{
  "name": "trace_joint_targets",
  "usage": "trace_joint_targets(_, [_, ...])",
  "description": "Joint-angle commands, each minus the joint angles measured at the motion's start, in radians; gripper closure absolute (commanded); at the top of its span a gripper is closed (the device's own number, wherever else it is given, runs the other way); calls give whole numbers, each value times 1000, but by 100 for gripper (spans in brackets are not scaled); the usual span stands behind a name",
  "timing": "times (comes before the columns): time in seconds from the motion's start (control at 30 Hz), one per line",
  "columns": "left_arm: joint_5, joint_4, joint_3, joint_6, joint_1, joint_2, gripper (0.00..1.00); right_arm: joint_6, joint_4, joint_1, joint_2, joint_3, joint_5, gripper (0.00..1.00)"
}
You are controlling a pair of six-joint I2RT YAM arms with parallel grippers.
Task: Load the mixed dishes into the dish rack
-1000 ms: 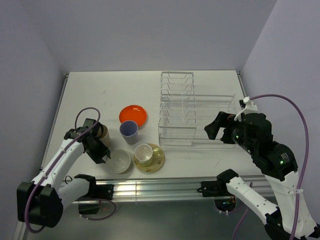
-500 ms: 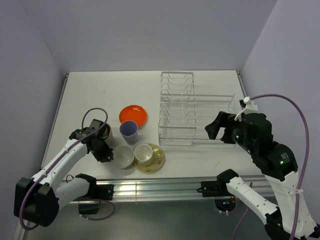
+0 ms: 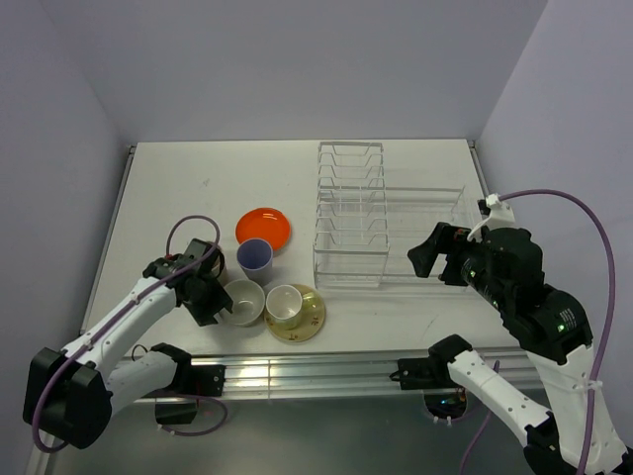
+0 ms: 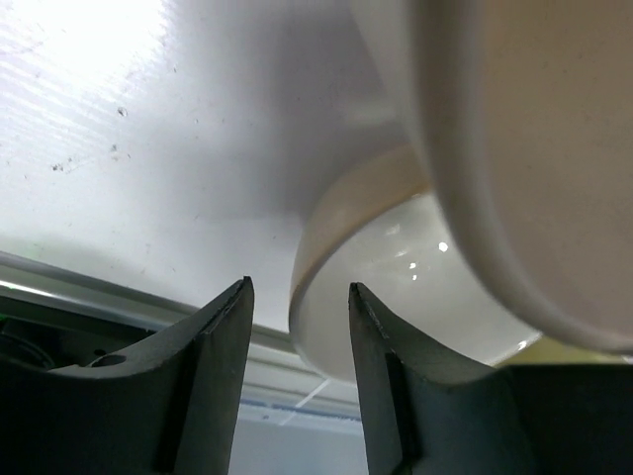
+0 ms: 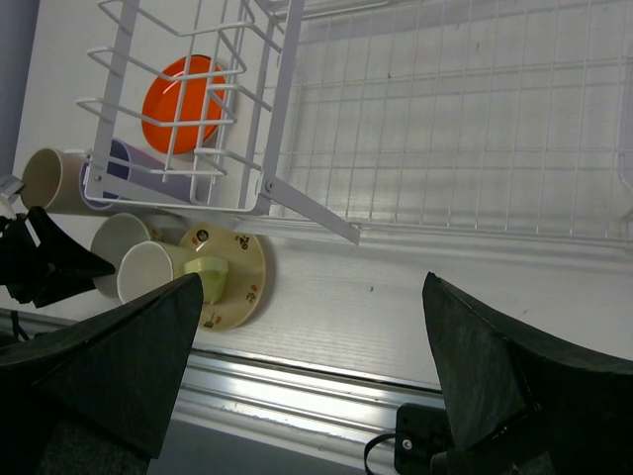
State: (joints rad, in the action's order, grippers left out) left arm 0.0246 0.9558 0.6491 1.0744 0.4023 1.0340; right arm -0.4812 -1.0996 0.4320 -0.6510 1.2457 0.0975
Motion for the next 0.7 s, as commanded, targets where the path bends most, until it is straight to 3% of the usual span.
trace_joint_targets(0.0, [8,3,-22,42,18,37,50,15,49,-1,5,-3,18,0])
trace_joint_targets(0.13, [40,-19,-14,71,30,64,53,19,49,-1,5,-3,13,0])
trace_joint_targets(0.33, [52,-55,-16,104,50,107,66,20,47,-1,8,-5,13,0])
trace_joint_targets(0.5, [51,-57,-8,102,61,124,100,24,47,-1,4,0,14,0])
trace_joint_targets(0.67, [52,1,9,84,69,84,100,24,53,-1,4,-6,10,0])
